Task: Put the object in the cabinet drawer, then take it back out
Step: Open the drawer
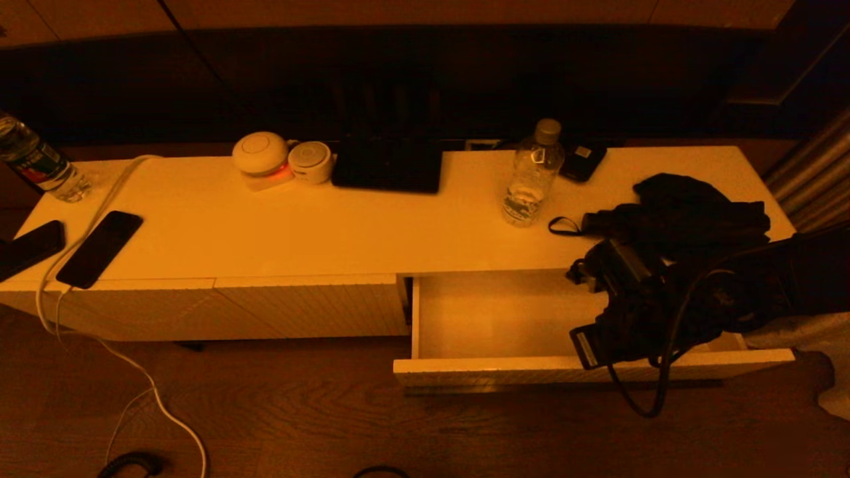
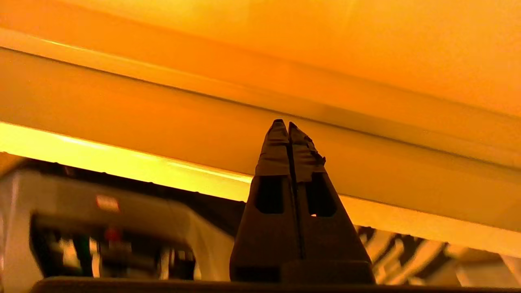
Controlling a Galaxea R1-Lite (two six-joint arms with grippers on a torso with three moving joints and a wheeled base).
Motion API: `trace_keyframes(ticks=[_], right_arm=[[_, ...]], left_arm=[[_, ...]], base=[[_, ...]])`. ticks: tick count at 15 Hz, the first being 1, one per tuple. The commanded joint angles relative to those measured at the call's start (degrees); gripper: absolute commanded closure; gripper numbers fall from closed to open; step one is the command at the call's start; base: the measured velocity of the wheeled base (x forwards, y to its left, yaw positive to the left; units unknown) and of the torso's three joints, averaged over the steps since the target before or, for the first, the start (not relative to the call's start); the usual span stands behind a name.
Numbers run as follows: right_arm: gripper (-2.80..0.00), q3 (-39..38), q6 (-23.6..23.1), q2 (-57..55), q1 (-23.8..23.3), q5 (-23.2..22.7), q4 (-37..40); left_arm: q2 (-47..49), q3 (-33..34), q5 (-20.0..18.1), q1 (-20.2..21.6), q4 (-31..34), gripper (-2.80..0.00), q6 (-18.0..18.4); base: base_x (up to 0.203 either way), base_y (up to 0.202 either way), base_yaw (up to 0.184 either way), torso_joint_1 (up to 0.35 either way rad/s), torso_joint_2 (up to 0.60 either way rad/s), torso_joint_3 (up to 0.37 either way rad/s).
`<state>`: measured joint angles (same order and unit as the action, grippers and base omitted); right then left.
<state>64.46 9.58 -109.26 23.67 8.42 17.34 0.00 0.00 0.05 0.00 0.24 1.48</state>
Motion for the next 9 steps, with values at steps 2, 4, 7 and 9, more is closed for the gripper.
trace_keyframes(ticks=[2,4,7,9], right_arm=[[0.0,-2.1,0.1,0.8,0.3,0.0,1.8],[0.0,-5.5,0.7,1.7,1.1,-0.1,1.9],[0.0,-8.9,4.5,2.0,2.9,-0.2,2.2],[0.0,-10.2,5.2,2.6,3.4,-0.3,2.3]], left_arm=[[0.0,0.0,0.0,0.0,0.0,0.0,0.0],[0.0,0.0,0.0,0.0,0.0,0.0,0.0],[0.0,0.0,0.0,0.0,0.0,0.0,0.0],[0.0,0.0,0.0,0.0,0.0,0.0,0.0]], base=[[0.0,0.0,0.0,0.0,0.0,0.0],[0.0,0.0,0.0,0.0,0.0,0.0],[0.0,0.0,0.0,0.0,0.0,0.0],[0.0,0.0,0.0,0.0,0.0,0.0]])
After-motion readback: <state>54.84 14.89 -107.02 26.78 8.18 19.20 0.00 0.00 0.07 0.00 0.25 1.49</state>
